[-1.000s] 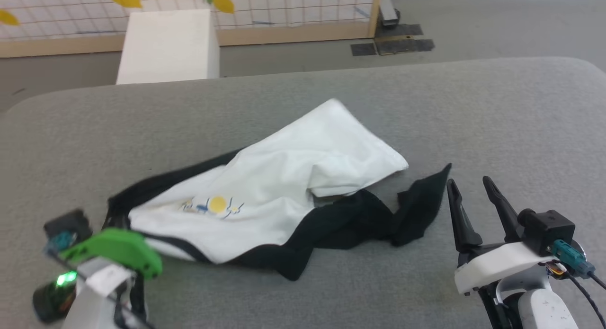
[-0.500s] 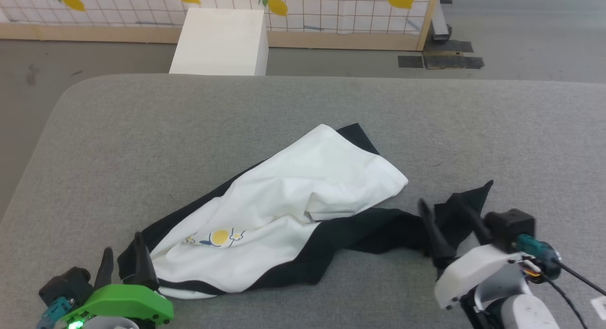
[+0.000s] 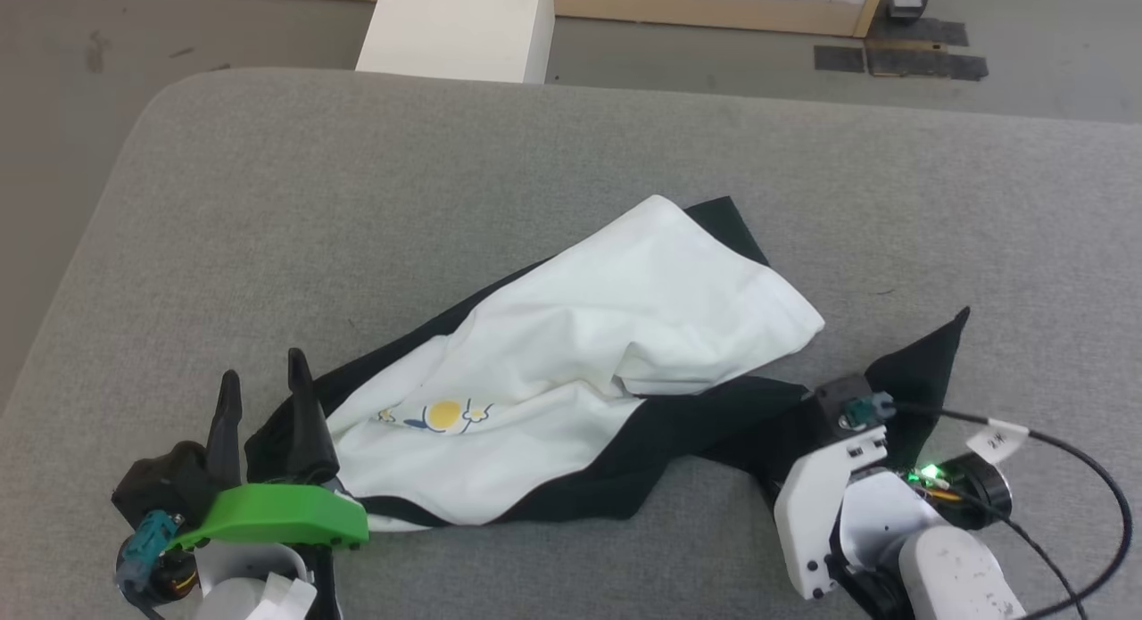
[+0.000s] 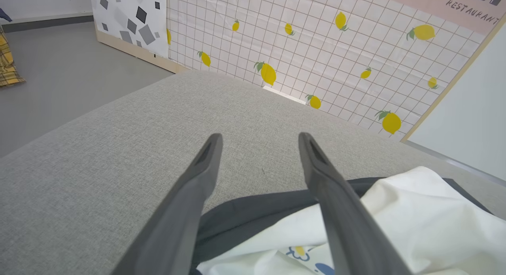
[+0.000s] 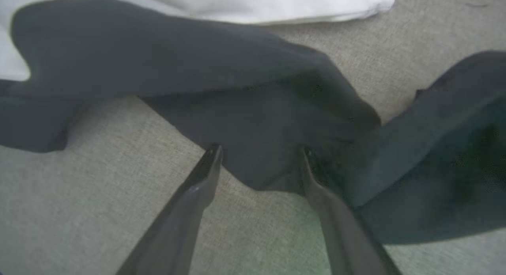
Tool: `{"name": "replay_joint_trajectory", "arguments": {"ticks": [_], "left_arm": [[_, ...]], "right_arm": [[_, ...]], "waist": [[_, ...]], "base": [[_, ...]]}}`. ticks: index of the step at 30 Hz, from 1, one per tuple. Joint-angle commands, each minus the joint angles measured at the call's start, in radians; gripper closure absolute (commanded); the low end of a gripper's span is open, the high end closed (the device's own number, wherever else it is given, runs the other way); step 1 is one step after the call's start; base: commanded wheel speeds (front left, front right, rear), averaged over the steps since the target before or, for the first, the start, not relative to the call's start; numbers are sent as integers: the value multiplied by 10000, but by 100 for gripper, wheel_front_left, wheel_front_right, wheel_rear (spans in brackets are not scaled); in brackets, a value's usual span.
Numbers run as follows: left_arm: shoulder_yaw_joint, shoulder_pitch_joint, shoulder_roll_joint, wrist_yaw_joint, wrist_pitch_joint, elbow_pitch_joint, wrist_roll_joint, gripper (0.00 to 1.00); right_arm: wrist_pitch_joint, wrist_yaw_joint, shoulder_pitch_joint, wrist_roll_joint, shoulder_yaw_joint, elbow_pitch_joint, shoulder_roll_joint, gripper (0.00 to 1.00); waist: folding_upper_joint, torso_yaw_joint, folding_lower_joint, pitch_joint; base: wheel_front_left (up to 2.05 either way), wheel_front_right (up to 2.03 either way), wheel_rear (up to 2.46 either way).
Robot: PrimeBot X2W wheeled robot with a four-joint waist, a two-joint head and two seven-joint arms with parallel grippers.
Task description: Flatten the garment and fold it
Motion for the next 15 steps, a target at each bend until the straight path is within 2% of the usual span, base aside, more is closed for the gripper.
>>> {"name": "replay_joint_trajectory", "arguments": {"ticks": [1,2,3,4,9,15], "left_arm": [[63,-140,-104,-93,-45,-11,120,0],[79,-125,-142,-127,-45,17,153,0],[107,-119,-181,-175,-45,52,188,0],[164,-136,-211,-233,-45,100,221,0],[418,-117,-306,-401,-46,316,366,0],[583,83,-360,-441,-46,366,509,0]], "right_arm": [[502,-17,-15,-147,52,321,-10,0],[792,-17,-20,-176,78,395,-10,2],[1115,-17,-33,-246,163,458,-10,66],[1305,-17,-55,-306,222,468,-10,100],[1002,-17,42,-166,-327,168,-10,100],[-49,-17,626,132,-2482,-1014,-10,100]], "waist": [[73,158,0,182],[73,162,0,196],[73,163,0,208],[73,158,0,209],[73,42,0,-47],[73,-214,0,-529]], "base": [[0,0,0],[0,0,0],[0,0,0],[0,0,0],[0,0,0],[0,0,0]]}}
